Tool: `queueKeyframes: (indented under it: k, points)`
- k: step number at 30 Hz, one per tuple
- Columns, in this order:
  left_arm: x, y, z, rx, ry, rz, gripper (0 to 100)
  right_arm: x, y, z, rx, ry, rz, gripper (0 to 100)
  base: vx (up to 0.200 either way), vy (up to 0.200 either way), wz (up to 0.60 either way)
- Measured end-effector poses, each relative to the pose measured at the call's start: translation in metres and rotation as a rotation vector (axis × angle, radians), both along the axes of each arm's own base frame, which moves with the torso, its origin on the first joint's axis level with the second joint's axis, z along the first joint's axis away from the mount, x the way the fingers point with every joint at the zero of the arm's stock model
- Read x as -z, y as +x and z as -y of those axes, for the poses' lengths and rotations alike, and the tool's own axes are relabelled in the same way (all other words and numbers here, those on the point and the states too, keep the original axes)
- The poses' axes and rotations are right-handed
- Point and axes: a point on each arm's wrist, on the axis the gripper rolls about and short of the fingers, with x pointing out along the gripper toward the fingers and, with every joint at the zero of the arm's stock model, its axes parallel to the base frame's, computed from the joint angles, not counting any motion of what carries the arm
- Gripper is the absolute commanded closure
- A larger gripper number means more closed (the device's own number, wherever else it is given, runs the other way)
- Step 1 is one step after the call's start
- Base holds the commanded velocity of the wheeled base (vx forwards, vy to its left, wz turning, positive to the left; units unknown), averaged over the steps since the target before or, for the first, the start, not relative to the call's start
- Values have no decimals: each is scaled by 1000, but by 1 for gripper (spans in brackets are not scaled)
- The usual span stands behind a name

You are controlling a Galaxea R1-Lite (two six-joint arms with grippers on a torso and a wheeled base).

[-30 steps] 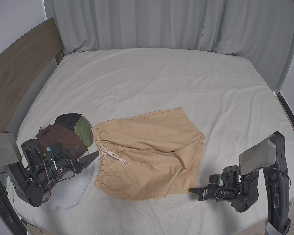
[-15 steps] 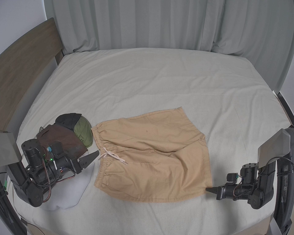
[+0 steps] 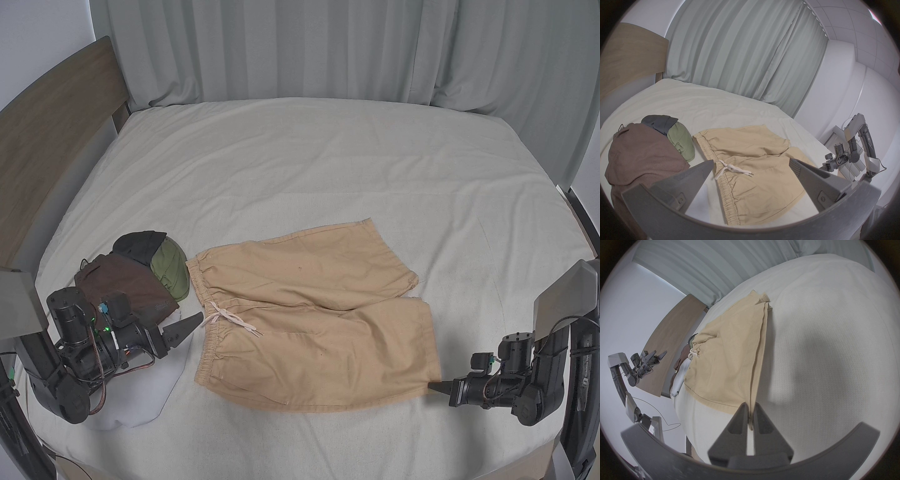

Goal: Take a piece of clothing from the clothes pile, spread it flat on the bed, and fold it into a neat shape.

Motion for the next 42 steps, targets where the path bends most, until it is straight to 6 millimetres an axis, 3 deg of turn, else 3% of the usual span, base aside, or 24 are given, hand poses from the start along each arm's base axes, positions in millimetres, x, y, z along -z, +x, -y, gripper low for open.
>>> queueKeyframes:
  k: [4,5,16,27,42]
  points:
    - [1,0,0,0,1,-6,0,0,0,-1,-2,0,-1,100,0,0,0]
    - [2,0,0,0,1,-7,0,0,0,-1,-3,-1,0,0,0,0,0]
    - [12,-8,-2,47,-14,-74,0,-2,0,-3,-42,31,6,0,0,0,0]
    - [46,-5,-22,38,-37,-210,0,-5,0,-3,-48,38,17,0,0,0,0]
    - [77,-2,-25,29,-41,-321,0,-6,1,-3,-47,37,22,0,0,0,0]
